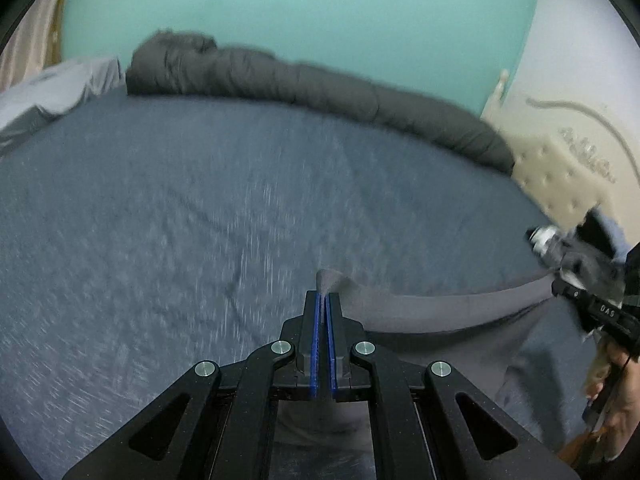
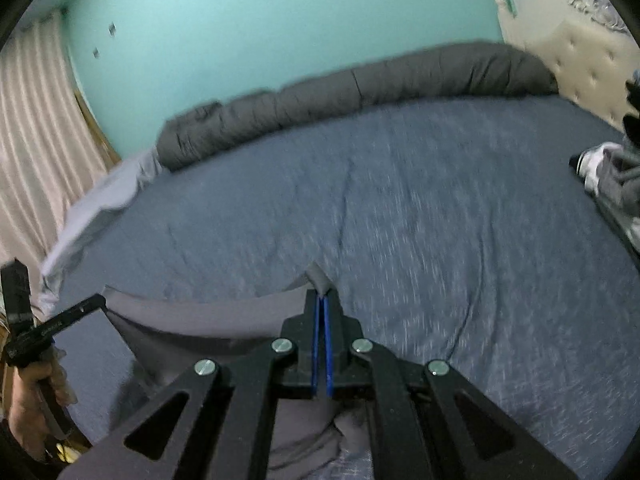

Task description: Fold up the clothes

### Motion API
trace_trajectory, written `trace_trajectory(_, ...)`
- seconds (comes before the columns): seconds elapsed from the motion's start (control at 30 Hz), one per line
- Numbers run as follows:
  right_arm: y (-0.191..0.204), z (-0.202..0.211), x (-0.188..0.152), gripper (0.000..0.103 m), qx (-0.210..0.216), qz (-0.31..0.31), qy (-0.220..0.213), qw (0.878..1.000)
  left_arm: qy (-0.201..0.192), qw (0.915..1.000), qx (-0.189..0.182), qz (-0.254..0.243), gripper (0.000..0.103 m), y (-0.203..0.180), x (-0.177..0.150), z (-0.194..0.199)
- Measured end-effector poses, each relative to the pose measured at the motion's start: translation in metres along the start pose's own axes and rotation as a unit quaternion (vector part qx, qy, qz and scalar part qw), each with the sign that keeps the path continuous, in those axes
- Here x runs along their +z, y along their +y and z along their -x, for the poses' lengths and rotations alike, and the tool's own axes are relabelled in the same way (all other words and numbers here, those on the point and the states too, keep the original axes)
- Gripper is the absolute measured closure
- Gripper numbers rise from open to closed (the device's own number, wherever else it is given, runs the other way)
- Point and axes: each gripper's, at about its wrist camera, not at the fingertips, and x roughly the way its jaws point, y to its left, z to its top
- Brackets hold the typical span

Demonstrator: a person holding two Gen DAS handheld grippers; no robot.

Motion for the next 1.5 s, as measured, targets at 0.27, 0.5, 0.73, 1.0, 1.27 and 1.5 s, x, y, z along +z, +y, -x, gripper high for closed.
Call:
trace_trajectory(0.27, -0.013, -0.032, -0.036, 0.101, -0.03, 0.016, 0.077, 0.996, 0.065, 0.9975, 0.027, -0.008, 0.1, 0.012, -0.025, -0.031)
trace_trajectory(0.5, -0.028, -0.037, -0.046, 0.101, -0.027, -0.009, 0.089, 0.996, 0.079, 0.9968, 0.005, 0.011, 0.1, 0.019, -0.034, -0.04)
trace_trajectory(0.73, -0.035, -0.042, -0.038, 0.101, -0.017, -0.023, 0.083, 0.996, 0.105, 0.9942, -0.007, 0.024, 0.094, 0.023, -0.026, -0.066)
trace_trajectory(1.0, -0.034, -0.053, -0.036, 0.101, -0.008, -0.02, 0.091, 0.996, 0.133, 0.9882, -0.042, 0.065, 0.063, 0.033, -0.024, -0.096)
trace_trajectory(1.27, -0.039, -0.054, -0.032, 0.101, -0.008, -0.024, 0.087, 0.996, 0.139, 0.9898, -0.025, 0.018, 0.098, 0.016, -0.029, -0.105)
trace_trajectory(1.5, -0.046, -0.051, -0.026, 0.101, -0.009, -0.035, 0.07, 0.997, 0.085, 0.996, -0.019, 0.021, 0.099, 0.018, -0.015, -0.079)
